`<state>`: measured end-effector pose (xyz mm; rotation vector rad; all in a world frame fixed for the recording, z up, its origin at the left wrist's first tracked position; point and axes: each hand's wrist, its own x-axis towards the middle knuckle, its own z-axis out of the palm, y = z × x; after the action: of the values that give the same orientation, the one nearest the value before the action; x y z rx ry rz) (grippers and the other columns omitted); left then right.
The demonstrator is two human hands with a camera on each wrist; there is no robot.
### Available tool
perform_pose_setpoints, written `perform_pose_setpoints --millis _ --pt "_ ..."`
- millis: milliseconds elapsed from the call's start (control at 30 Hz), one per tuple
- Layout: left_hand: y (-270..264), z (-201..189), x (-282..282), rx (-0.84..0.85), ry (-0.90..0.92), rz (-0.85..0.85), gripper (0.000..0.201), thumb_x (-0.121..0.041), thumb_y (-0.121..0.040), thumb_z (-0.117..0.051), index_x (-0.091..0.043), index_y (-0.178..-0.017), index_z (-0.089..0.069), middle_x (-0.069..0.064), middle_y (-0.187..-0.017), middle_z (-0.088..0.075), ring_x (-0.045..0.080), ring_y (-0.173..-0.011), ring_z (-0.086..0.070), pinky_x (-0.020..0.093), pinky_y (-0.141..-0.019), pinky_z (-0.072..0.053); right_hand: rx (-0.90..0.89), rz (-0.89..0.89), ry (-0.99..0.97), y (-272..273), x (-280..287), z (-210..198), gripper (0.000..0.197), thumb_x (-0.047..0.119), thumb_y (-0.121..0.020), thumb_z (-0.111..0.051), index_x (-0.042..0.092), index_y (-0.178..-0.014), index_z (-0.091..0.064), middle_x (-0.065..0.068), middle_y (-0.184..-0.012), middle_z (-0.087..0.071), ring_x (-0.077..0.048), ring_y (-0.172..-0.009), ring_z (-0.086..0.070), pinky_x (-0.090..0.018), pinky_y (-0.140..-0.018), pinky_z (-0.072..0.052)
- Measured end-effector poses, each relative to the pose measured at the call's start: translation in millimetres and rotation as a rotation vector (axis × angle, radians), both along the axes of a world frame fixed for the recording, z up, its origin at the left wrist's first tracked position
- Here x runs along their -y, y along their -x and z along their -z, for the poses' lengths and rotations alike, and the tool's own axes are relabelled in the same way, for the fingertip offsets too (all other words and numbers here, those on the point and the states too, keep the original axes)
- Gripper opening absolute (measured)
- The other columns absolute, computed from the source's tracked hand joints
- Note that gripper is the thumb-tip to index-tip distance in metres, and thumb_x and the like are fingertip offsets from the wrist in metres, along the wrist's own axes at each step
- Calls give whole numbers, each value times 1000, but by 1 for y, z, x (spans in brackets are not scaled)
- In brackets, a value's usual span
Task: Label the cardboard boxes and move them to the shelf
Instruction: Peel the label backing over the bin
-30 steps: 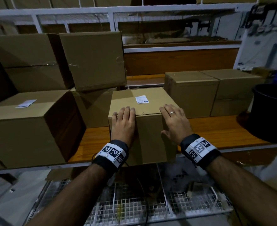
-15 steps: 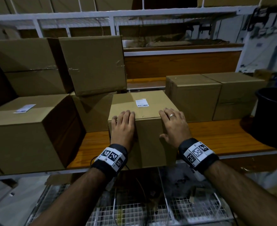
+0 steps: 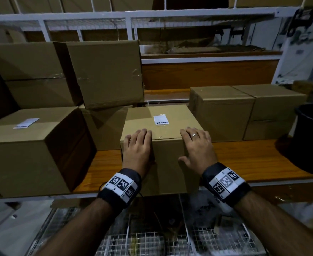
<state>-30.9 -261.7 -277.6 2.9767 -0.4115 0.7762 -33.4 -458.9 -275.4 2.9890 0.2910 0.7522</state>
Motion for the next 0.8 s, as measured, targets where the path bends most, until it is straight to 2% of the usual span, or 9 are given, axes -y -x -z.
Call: perform_pose_setpoints --millis 167,233,300,333,433,500,567,633,800 --pt "3 -13 -7 -16 -9 19 93 -37 -41 -93 -11 -123 -59 12 -121 -62 33 -108 -61 48 -89 -48 -15 -29 -37 4 0 -12 73 52 -76 -70 19 -135 -43 -6 -134 -48 -25 -123 -43 -41 -106 -31" --pt "4 -25 -9 -40 -36 37 82 -38 -58 -87 -15 -130 -53 9 -130 -56 29 -114 -55 44 -95 -44 -46 -41 -25 5 0 -21 67 63 -79 -60 21 -129 -45 -2 -127 -49 -22 -117 -43 -39 -103 -34" --pt "3 -36 -12 -101 -61 80 68 -37 -81 -71 -21 -139 -39 4 -141 -44 24 -125 -42 39 -103 -34 -101 -54 -31 4 -1 -35 67 73 -77 -51 23 -121 -49 1 -119 -49 -18 -110 -43 -36 -97 -40" --pt "0 -40 -15 -121 -76 104 63 -38 -85 -64 -24 -140 -36 2 -142 -41 22 -125 -39 36 -103 -33 -134 -60 -35 4 -1 -42 66 76 -76 -48 23 -116 -50 2 -115 -49 -16 -106 -43 -35 -93 -43" --pt "-6 -55 -20 -196 -115 149 54 -52 -88 -56 -28 -134 -39 -1 -130 -46 17 -115 -42 31 -96 -40 -216 -91 -12 1 0 -63 61 78 -76 -45 24 -102 -55 6 -101 -49 -11 -93 -42 -28 -79 -44" --pt "-8 -65 -23 -238 -142 177 52 -65 -84 -48 -30 -123 -49 -3 -118 -50 15 -106 -46 30 -90 -44 -276 -120 13 -3 1 -76 52 74 -79 -47 24 -94 -56 8 -93 -48 -9 -85 -42 -25 -71 -40" --pt "-9 -76 -26 -274 -169 223 53 -73 -82 -39 -32 -111 -57 -6 -104 -53 12 -96 -48 31 -85 -48 -333 -148 25 -8 3 -86 46 70 -81 -51 25 -89 -58 9 -87 -49 -6 -78 -44 -24 -67 -41" --pt "-14 -85 -29 -303 -182 270 53 -71 -84 -35 -32 -106 -62 -8 -98 -53 11 -92 -50 33 -82 -49 -392 -165 29 -14 3 -95 43 68 -80 -55 26 -89 -60 10 -86 -51 -5 -76 -47 -24 -67 -44" --pt "-30 -92 -35 -389 -165 334 36 -52 -94 -39 -35 -117 -62 -8 -108 -53 9 -100 -50 33 -87 -49 -478 -176 34 -31 4 -107 42 65 -78 -60 26 -92 -64 12 -86 -56 -4 -78 -52 -24 -69 -48"
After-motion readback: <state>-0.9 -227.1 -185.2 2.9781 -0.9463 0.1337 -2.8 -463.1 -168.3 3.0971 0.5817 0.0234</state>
